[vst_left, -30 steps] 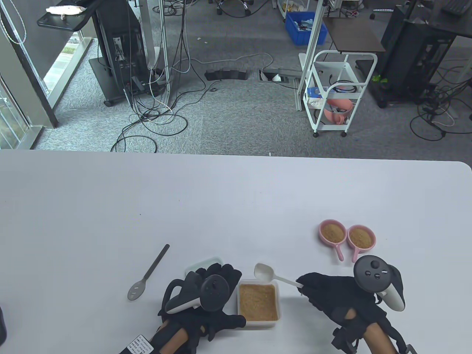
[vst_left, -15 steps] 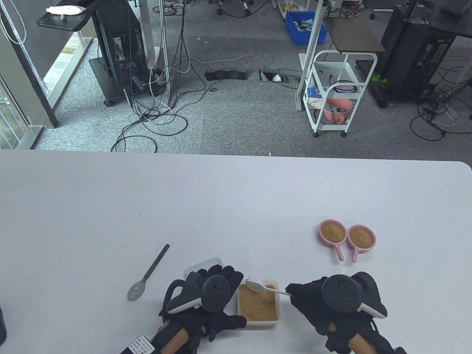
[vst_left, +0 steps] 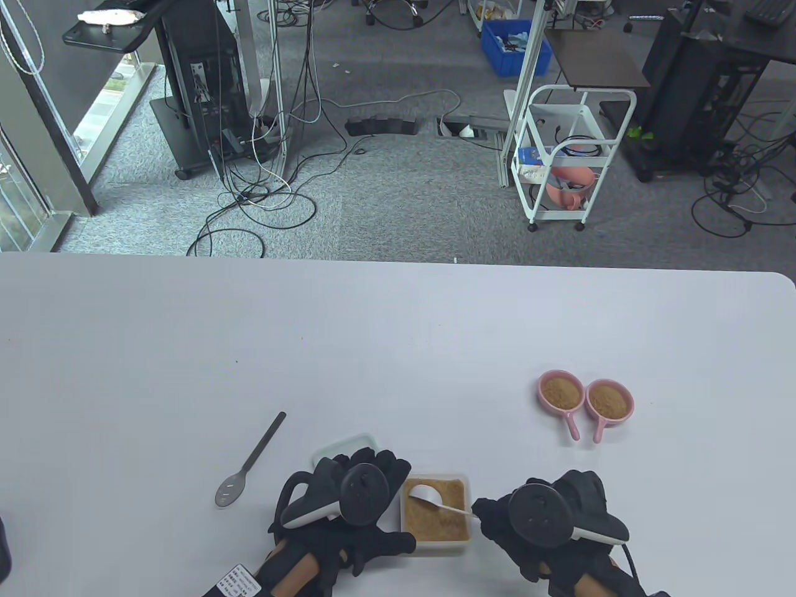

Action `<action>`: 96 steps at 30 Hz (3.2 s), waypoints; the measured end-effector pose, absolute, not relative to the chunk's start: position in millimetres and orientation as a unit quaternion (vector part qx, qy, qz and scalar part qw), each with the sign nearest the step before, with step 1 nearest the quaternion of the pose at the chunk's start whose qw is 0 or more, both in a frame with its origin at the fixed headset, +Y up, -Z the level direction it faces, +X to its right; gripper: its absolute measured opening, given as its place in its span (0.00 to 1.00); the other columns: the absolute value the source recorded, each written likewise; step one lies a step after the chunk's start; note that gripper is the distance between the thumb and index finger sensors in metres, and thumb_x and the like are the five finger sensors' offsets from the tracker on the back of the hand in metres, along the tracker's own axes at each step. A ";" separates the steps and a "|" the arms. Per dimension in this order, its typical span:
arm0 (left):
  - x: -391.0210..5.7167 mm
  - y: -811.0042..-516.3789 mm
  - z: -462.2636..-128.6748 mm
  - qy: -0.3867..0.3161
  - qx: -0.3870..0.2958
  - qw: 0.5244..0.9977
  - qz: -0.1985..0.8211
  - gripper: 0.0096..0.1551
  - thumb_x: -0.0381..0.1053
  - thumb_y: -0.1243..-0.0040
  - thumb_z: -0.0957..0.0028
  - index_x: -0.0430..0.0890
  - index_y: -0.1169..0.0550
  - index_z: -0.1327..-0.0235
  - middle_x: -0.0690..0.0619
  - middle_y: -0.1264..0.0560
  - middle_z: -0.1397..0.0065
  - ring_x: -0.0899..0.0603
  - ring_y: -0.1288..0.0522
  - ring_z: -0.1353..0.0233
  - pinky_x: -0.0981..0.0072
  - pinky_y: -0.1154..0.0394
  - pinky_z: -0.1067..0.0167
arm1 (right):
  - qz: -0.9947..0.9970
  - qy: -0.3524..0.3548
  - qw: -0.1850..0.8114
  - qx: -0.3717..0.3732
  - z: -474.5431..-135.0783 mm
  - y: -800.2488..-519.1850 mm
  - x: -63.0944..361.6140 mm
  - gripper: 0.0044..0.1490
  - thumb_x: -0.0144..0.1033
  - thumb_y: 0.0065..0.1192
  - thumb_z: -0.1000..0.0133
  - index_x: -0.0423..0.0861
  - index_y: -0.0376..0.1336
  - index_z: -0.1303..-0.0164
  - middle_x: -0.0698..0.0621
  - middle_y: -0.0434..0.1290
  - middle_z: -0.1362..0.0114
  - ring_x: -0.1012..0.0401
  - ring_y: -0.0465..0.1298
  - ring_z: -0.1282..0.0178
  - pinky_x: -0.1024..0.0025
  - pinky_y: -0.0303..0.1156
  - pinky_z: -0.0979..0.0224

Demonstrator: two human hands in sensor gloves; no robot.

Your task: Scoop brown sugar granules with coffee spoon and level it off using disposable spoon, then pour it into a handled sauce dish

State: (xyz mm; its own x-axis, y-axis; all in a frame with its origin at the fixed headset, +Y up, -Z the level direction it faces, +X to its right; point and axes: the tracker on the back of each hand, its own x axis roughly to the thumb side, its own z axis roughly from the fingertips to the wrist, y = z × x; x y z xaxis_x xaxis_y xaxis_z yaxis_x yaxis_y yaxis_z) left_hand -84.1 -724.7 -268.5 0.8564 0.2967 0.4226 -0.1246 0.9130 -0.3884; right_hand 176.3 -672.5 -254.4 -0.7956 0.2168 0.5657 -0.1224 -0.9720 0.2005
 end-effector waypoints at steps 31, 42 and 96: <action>-83.3 -725.8 -268.5 -0.246 -0.176 0.947 0.109 0.65 0.86 0.49 0.64 0.60 0.54 0.16 0.55 0.52 0.10 0.35 0.51 0.10 0.36 0.53 0.19 | 0.777 0.400 0.466 0.140 -304.3 -745.3 238.3 0.27 0.45 0.65 0.45 0.41 0.76 0.46 0.55 0.83 0.69 0.57 0.79 0.81 0.53 0.76 0.55; -84.1 -725.8 -268.1 -0.246 -0.167 0.948 0.114 0.65 0.86 0.49 0.64 0.60 0.53 0.16 0.56 0.52 0.10 0.36 0.51 0.10 0.37 0.52 0.19 | 0.766 0.404 0.482 0.133 -306.9 -750.0 244.8 0.27 0.45 0.65 0.45 0.41 0.76 0.45 0.55 0.82 0.68 0.57 0.79 0.79 0.52 0.76 0.53; -249.1 -731.6 -319.4 0.168 -0.103 0.980 -0.016 0.30 0.75 0.33 0.61 0.64 0.15 0.48 0.64 0.17 0.43 0.49 0.17 0.37 0.48 0.28 0.27 | 0.749 0.393 0.518 0.129 -305.1 -749.1 246.8 0.27 0.44 0.63 0.45 0.42 0.74 0.43 0.54 0.82 0.64 0.55 0.80 0.75 0.51 0.75 0.50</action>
